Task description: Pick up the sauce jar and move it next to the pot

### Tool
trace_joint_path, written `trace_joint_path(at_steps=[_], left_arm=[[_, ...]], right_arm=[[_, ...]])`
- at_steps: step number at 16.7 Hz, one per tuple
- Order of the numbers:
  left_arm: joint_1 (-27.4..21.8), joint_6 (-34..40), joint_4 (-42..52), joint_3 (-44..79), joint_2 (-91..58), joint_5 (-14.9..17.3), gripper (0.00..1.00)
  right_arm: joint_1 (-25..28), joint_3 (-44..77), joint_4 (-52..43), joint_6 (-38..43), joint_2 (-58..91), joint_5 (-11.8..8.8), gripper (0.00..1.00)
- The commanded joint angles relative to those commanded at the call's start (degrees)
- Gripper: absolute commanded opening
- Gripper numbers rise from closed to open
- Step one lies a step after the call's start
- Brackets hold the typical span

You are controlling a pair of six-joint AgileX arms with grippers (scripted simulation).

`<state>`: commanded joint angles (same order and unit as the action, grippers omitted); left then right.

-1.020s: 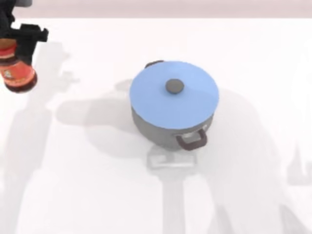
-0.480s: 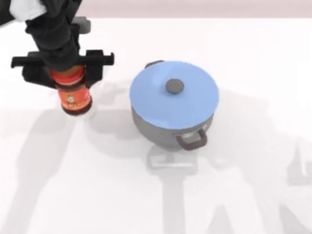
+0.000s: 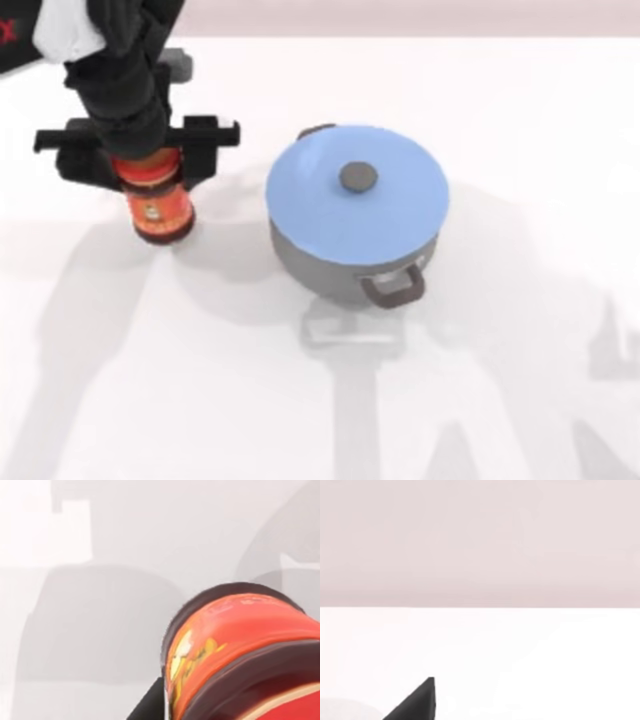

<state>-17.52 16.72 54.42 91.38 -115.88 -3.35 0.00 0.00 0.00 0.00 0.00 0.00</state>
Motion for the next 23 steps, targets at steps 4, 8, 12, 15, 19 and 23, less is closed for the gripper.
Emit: trace_joint_path(at_steps=[4,8,12,15,19,23], left_arm=[[0.02,-0.18,-5.69,-3.59,-1.98,-0.03,0.0],[0.02,-0.18,-5.78,-3.66,-2.04,-0.03,0.08],[0.02,-0.18,-5.78,-3.66,-2.04,-0.03,0.38],[0.02,-0.18,-5.78,-3.66,-2.04,-0.03,0.6],[0.02,-0.18,-5.78,-3.66,-2.04,-0.03,0.9],[0.02,-0.18,-5.78,-3.66,-2.04,-0.03,1.0]], right_arm=[[0.0,0.0,0.0,0.0,0.0,0.0,1.0],[0.0,0.0,0.0,0.0,0.0,0.0,1.0],[0.0,0.0,0.0,0.0,0.0,0.0,1.0],[0.0,0.0,0.0,0.0,0.0,0.0,1.0],[0.0,0.0,0.0,0.0,0.0,0.0,1.0],[0.0,0.0,0.0,0.0,0.0,0.0,1.0]])
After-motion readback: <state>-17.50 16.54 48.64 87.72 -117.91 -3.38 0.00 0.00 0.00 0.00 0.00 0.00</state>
